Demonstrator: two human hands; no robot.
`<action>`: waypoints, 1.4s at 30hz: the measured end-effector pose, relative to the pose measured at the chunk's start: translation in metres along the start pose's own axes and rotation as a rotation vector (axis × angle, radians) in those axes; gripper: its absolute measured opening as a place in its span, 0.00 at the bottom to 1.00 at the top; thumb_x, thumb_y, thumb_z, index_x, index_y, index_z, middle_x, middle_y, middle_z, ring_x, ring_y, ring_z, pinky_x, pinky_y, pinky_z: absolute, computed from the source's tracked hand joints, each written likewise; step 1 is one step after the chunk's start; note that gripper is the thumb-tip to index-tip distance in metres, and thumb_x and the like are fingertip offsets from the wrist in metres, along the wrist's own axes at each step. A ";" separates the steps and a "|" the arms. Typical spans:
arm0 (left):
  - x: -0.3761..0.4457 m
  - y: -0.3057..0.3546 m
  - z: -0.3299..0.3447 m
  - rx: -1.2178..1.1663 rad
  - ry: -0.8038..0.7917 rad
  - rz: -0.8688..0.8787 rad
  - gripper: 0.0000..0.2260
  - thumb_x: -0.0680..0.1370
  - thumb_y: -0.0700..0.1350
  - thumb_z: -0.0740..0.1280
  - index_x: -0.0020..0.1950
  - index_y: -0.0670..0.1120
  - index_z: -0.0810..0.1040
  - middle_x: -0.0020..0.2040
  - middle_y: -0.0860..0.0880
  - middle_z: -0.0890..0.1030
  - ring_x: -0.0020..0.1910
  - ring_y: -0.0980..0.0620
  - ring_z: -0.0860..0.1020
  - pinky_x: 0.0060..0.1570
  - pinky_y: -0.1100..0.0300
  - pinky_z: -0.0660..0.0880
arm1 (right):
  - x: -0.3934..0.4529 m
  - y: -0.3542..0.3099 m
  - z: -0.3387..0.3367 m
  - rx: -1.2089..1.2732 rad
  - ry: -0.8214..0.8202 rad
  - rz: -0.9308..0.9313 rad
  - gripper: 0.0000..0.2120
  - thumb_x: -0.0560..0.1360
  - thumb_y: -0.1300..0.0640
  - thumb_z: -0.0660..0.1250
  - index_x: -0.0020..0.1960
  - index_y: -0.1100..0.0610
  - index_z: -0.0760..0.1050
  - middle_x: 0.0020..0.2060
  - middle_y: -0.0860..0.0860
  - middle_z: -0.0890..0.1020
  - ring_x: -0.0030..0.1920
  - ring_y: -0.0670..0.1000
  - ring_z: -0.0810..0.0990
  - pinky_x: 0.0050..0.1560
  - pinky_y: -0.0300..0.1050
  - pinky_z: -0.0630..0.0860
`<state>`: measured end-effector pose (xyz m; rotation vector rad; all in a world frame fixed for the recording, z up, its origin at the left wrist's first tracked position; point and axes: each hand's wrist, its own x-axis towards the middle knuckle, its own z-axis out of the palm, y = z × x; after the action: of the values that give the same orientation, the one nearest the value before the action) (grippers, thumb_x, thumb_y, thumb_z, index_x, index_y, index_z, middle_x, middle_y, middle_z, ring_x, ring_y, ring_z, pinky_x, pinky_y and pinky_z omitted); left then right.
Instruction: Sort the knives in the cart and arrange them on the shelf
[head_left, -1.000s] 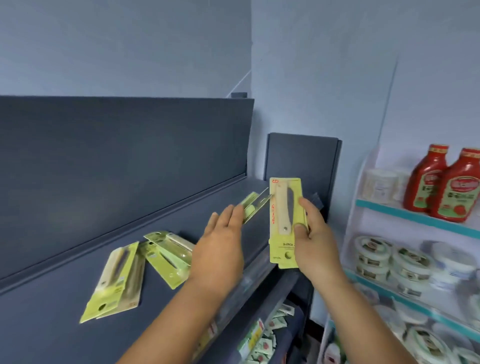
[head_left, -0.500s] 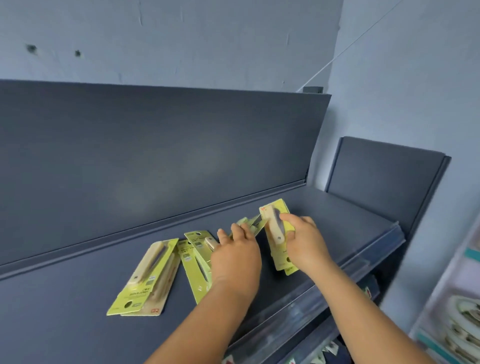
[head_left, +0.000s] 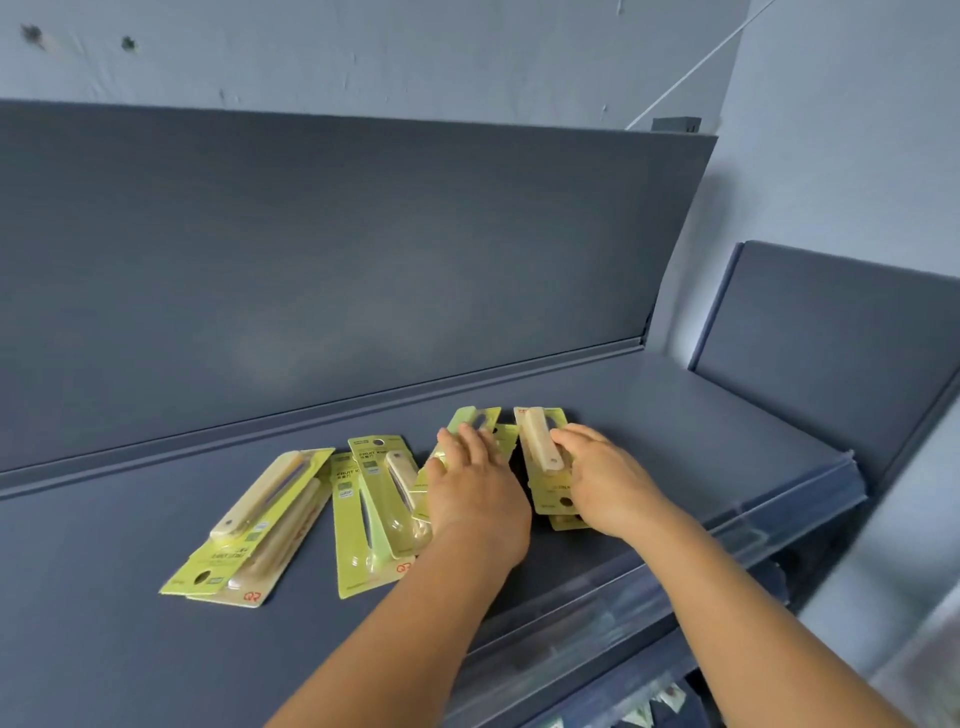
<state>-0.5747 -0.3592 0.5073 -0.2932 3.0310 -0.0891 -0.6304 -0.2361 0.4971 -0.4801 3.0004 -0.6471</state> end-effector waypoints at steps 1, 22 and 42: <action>0.001 0.000 0.000 -0.010 0.002 -0.006 0.30 0.81 0.45 0.53 0.76 0.37 0.39 0.77 0.38 0.43 0.76 0.37 0.43 0.72 0.45 0.54 | 0.000 0.000 -0.001 0.006 -0.002 -0.006 0.29 0.79 0.67 0.55 0.77 0.50 0.56 0.76 0.44 0.57 0.72 0.50 0.62 0.69 0.45 0.64; -0.119 -0.005 0.020 -0.274 0.262 0.698 0.27 0.82 0.52 0.54 0.78 0.46 0.48 0.77 0.48 0.54 0.77 0.48 0.51 0.74 0.55 0.52 | -0.192 -0.029 0.015 -0.006 0.395 0.286 0.25 0.81 0.52 0.55 0.76 0.52 0.56 0.75 0.47 0.61 0.74 0.48 0.59 0.73 0.42 0.55; -0.314 0.084 0.176 -0.133 -0.185 1.411 0.24 0.81 0.51 0.56 0.76 0.49 0.55 0.74 0.51 0.62 0.70 0.49 0.63 0.67 0.56 0.61 | -0.501 0.005 0.165 0.228 0.534 1.226 0.24 0.78 0.49 0.59 0.72 0.56 0.64 0.69 0.52 0.70 0.68 0.54 0.68 0.68 0.46 0.63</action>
<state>-0.2664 -0.2246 0.3550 1.6384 2.3512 0.2249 -0.1389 -0.1443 0.3294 1.6036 2.7425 -0.9746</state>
